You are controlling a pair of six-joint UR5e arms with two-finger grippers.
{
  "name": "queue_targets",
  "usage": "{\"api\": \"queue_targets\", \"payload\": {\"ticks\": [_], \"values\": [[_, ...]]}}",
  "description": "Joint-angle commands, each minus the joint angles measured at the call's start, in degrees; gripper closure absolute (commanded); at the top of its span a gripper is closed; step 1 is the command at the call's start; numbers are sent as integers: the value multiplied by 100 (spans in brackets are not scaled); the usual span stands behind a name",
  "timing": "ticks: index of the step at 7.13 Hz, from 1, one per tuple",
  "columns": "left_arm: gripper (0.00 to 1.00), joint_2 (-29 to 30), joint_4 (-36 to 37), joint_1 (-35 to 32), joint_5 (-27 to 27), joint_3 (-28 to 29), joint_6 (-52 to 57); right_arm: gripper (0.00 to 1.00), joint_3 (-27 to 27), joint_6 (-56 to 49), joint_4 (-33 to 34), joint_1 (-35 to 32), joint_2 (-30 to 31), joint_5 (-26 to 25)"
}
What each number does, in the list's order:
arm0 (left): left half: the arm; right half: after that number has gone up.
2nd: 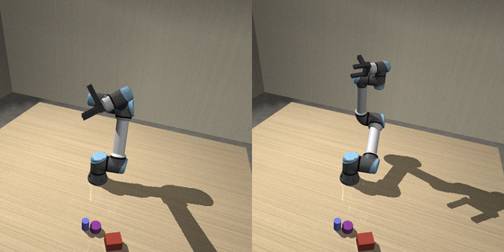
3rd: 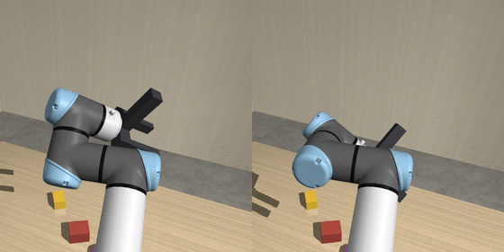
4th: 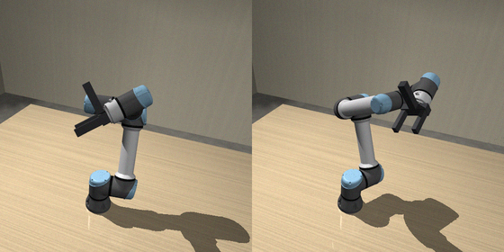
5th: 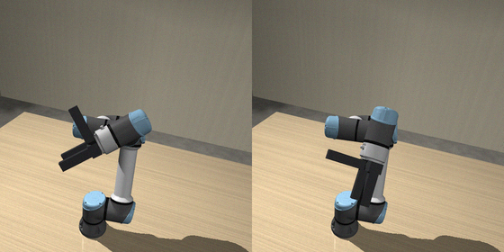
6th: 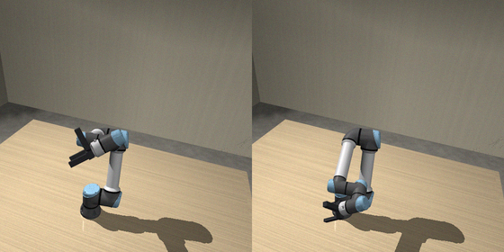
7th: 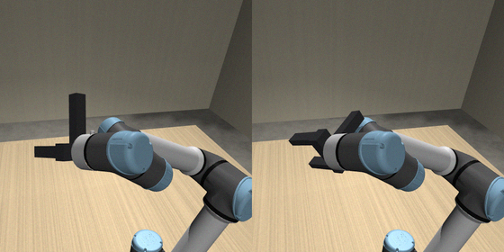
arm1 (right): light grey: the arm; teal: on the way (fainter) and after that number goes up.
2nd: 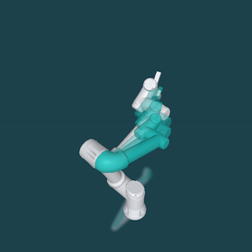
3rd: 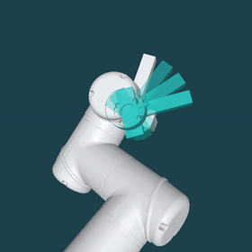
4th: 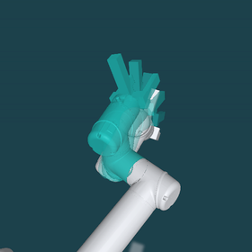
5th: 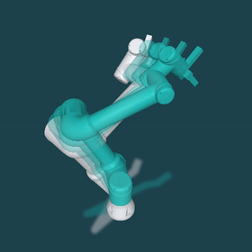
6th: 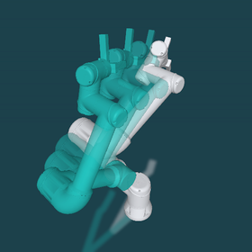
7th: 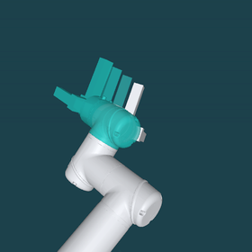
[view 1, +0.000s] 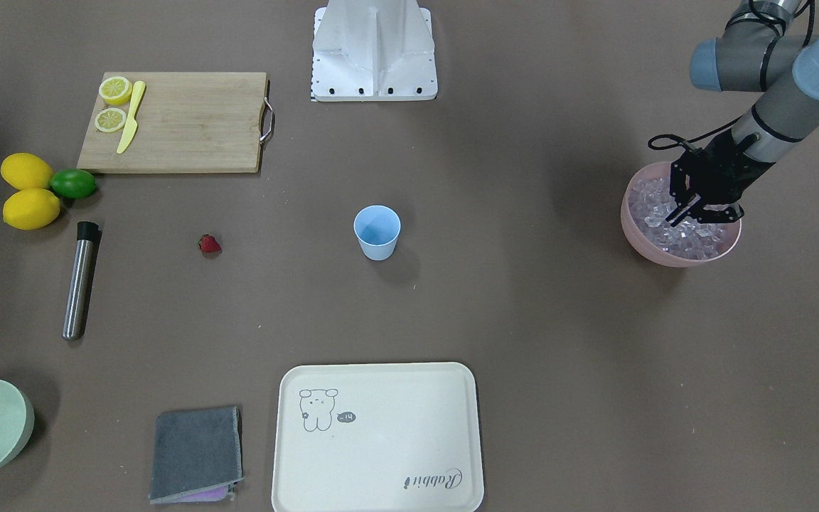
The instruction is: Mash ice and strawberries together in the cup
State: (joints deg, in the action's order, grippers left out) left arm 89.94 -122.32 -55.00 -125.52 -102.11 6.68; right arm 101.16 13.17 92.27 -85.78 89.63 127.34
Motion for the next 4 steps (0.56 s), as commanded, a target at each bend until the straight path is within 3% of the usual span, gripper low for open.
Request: {"api": "queue_targets", "payload": {"ticks": [1, 2, 4], "values": [[2, -11, -81, -2, -16, -11, -44, 0, 35, 2, -320, 0, -16, -51], [2, 24, -73, -2, 1, 76, -44, 0, -26, 2, -584, 0, 88, -138], [2, 173, -29, 59, 71, 383, 8, 0, 411, 46, -648, -9, 448, -122]]}}
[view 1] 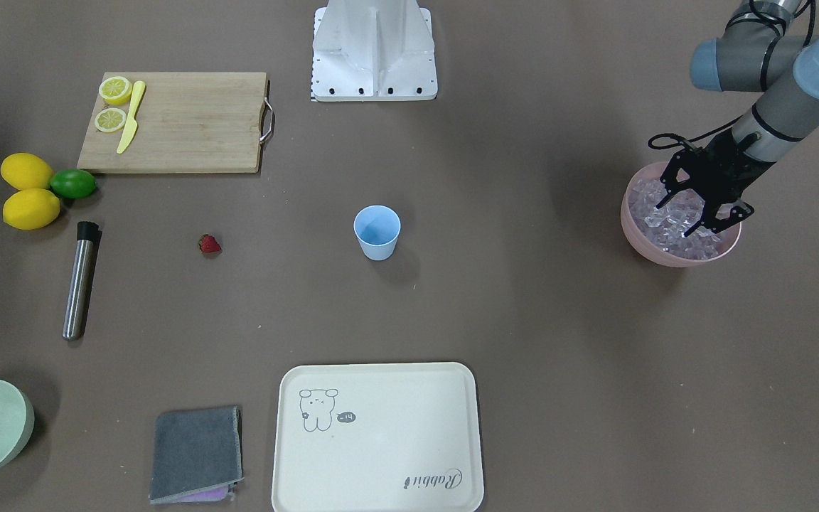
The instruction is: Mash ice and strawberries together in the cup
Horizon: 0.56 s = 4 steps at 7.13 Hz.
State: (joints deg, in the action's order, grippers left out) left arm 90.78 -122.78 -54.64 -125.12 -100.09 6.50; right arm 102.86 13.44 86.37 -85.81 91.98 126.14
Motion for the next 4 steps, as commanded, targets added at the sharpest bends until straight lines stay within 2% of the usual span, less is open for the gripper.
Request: {"api": "queue_targets", "payload": {"ticks": [1, 4], "values": [[2, 141, 17, 23, 180, 340, 132, 0, 270, 18, -59, -6, 276, -10], [2, 142, 26, 32, 137, 280, 141, 0, 296, 53, -68, -6, 241, -10]]}}
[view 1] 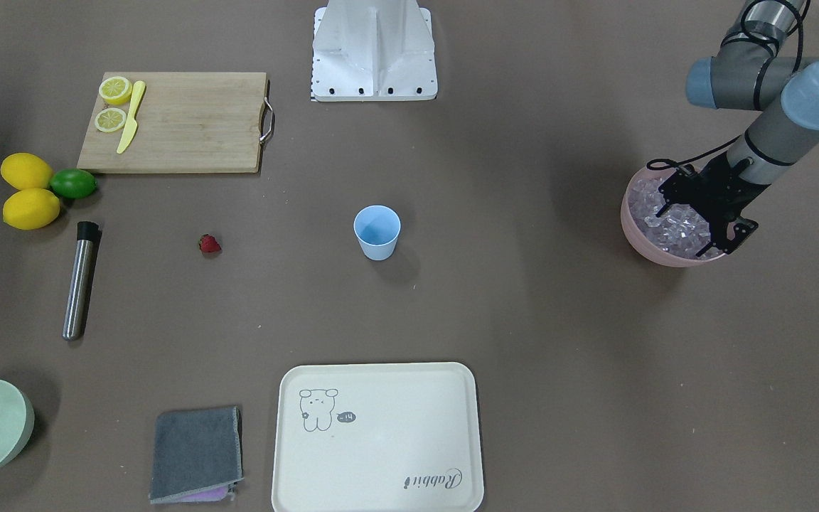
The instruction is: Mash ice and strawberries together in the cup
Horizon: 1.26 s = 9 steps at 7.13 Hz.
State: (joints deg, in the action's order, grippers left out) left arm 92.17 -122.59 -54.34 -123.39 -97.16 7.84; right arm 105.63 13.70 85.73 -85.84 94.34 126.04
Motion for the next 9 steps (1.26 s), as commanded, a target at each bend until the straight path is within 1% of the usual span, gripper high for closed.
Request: {"api": "queue_targets", "payload": {"ticks": [1, 4, 6, 9], "values": [[2, -6, 7, 2, -54, -40, 7, 0, 19, 28, -4, -3, 23, 0], [2, -199, 7, 37, 8, -111, -1, 0, 81, 28, -4, -3, 50, 0], [2, -200, -2, 81, 17, -137, -1, 0, 81, 28, -4, -3, 32, 0], [2, -191, -19, 344, 104, -189, 7, 0, 63, 28, -4, -3, -3, -18]]}}
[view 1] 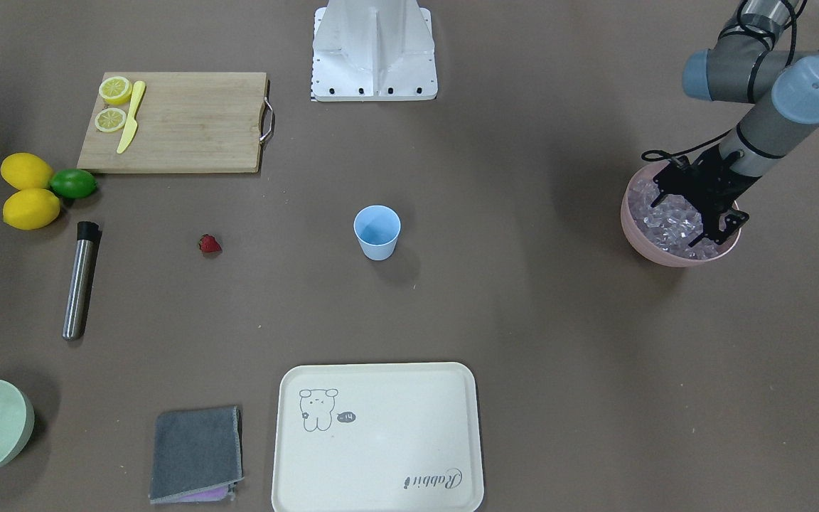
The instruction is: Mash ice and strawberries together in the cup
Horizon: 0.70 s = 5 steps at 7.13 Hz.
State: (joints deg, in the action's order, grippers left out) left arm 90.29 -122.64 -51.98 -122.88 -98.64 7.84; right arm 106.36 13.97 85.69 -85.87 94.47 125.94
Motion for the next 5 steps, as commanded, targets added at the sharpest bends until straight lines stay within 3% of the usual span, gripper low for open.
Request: {"api": "queue_targets", "payload": {"ticks": [1, 2, 4, 5], "values": [[3, -64, -6, 188, 263, -50, 251, 0, -36, 0, 0, 0, -34, -8], [6, -91, -6, 188, 265, -50, 358, 0, -63, 0, 0, 0, -86, -25], [100, -73, 21, 180, 221, -32, 367, 0, -63, 9, 9, 0, -104, -34], [100, -38, 99, 145, 195, -50, 367, 0, -63, 61, 0, 0, -104, -34]]}}
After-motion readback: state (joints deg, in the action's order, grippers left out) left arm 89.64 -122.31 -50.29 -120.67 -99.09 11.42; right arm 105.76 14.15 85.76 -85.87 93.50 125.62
